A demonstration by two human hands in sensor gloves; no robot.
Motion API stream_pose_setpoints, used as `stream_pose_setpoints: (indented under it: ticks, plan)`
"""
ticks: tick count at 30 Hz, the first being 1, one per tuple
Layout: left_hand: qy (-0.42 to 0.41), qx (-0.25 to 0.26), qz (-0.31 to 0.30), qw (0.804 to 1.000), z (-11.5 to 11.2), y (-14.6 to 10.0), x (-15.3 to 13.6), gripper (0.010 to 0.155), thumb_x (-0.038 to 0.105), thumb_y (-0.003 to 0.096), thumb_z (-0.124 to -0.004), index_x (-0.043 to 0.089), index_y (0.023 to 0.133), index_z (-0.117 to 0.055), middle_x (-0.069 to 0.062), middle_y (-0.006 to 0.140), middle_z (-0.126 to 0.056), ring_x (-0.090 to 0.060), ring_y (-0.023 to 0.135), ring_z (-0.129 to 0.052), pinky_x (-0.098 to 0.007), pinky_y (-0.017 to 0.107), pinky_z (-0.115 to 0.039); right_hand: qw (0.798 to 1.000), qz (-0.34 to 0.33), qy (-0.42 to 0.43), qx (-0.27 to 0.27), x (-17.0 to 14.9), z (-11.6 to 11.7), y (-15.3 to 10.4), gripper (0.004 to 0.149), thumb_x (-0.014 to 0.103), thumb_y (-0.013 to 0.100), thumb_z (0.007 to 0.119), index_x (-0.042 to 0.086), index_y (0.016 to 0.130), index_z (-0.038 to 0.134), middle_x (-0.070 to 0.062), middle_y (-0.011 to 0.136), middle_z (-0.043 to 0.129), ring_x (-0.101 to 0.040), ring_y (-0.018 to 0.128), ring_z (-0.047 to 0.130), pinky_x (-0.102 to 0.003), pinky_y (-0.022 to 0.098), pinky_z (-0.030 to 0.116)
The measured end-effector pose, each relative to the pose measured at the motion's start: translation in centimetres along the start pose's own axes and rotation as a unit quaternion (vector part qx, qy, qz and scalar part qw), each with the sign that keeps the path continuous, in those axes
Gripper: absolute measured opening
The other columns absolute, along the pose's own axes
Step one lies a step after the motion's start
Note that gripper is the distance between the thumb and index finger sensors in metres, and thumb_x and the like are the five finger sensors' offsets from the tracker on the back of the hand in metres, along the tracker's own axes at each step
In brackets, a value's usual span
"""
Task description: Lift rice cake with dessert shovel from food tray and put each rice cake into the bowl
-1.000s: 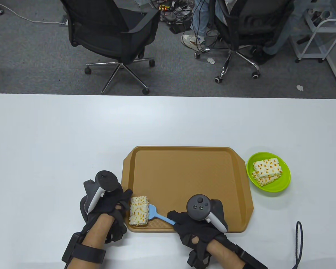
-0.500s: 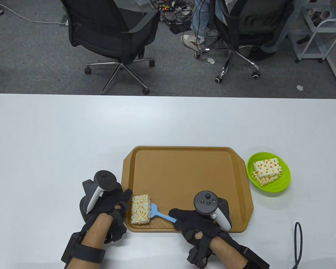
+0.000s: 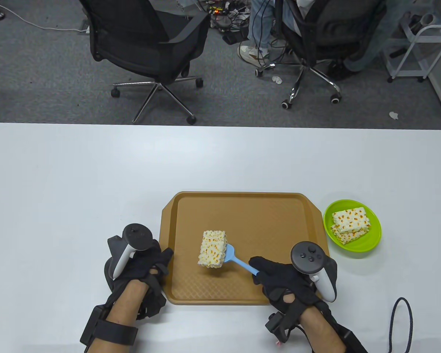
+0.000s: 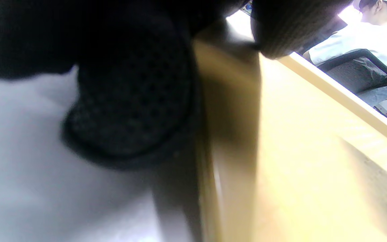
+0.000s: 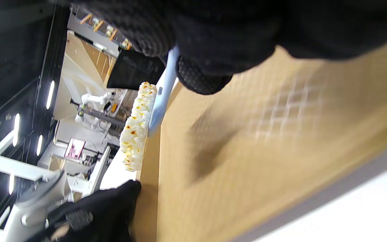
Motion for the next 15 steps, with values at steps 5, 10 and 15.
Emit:
stream_pose_setpoints:
  ticks: [5,10,15]
  plan:
    - [-0.001,0.000,0.000,1.000,0.0,0.0,0.0,0.068,0.049,0.0496,-0.075,0.006,0.100,-0.056,-0.013,0.052,-0.103,-0.022,0.020,-0.111,-0.040,0.010,-0.092,0.998,0.010,0.026,-0.058,-0.4,-3.7,-1.1,0.055,0.027,0.038,0.071,0.015,0.092,0.072,-0.013,0.072,0.089,-0.013,0.025,0.094,-0.037,0.020,0.088]
    - [-0.008,-0.005,0.001,1.000,0.0,0.1,-0.2,0.067,0.048,0.0498,-0.075,0.007,0.100,-0.056,-0.013,0.052,-0.103,-0.023,0.020,-0.111,-0.041,0.011,-0.092,0.990,0.031,0.042,-0.135,-1.4,-7.7,-2.6,0.055,0.027,0.039,0.070,0.014,0.092,0.072,-0.013,0.071,0.089,-0.013,0.024,0.094,-0.037,0.020,0.088]
    - [-0.007,-0.005,0.001,1.000,0.1,0.1,-0.1,0.067,0.048,0.0499,-0.075,0.007,0.100,-0.056,-0.013,0.052,-0.103,-0.023,0.020,-0.111,-0.041,0.011,-0.092,0.978,0.055,0.065,-0.188,-2.6,-10.5,-4.0,0.055,0.028,0.039,0.069,0.014,0.093,0.071,-0.013,0.072,0.089,-0.013,0.024,0.094,-0.037,0.020,0.088]
Point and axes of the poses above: the tracker on the back of each hand, its own x axis roughly to the thumb side, its own y axis roughly from the wrist to the fingertips, z = x × y, the point moved 4 cm from there along y, roughly from the wrist to the fingertips
